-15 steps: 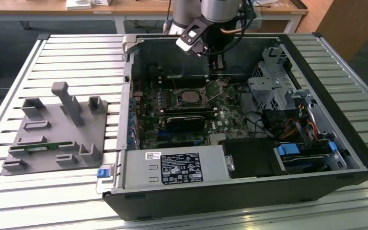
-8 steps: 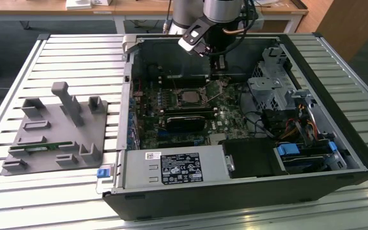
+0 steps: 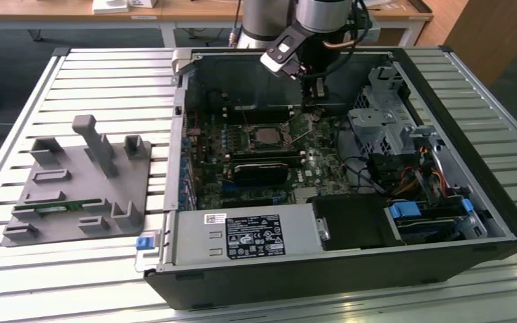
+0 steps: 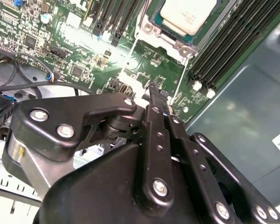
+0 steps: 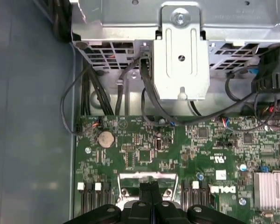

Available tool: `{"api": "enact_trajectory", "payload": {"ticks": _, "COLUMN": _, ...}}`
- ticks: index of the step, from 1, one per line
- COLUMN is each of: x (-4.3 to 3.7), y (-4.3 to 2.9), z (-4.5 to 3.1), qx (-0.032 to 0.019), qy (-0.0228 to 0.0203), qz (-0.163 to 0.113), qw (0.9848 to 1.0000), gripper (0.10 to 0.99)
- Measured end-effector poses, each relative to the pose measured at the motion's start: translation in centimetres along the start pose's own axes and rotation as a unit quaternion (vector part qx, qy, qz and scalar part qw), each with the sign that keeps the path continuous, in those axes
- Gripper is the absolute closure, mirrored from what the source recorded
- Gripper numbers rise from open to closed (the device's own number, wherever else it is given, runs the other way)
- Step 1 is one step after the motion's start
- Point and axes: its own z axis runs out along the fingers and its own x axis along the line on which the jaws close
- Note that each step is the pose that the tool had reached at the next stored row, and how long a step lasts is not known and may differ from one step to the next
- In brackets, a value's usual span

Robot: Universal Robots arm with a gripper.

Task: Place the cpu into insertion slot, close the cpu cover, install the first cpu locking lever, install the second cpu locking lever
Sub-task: 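Close the cpu cover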

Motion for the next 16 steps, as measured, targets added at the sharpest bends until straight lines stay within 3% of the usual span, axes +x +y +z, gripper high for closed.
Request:
{"api": "enact_trajectory", "payload": {"ticks": 5, "x": 0.06, "y": 0.62, "z": 0.59, "qx": 0.0, "qy": -0.0001, "qz": 0.0, "qw": 1.0, "gripper": 0.98}}
{"api": "enact_trajectory", "payload": {"ticks": 11, "x": 0.3, "y": 1.99, "z": 1.14, "qx": 0.0002, "qy": -0.0001, "qz": 0.0, "qw": 1.0, "gripper": 0.98}}
{"api": "enact_trajectory", "payload": {"ticks": 16, "x": 0.38, "y": 2.41, "z": 1.52, "qx": 0.0002, "qy": -0.0001, "qz": 0.0, "qw": 1.0, "gripper": 0.98}}
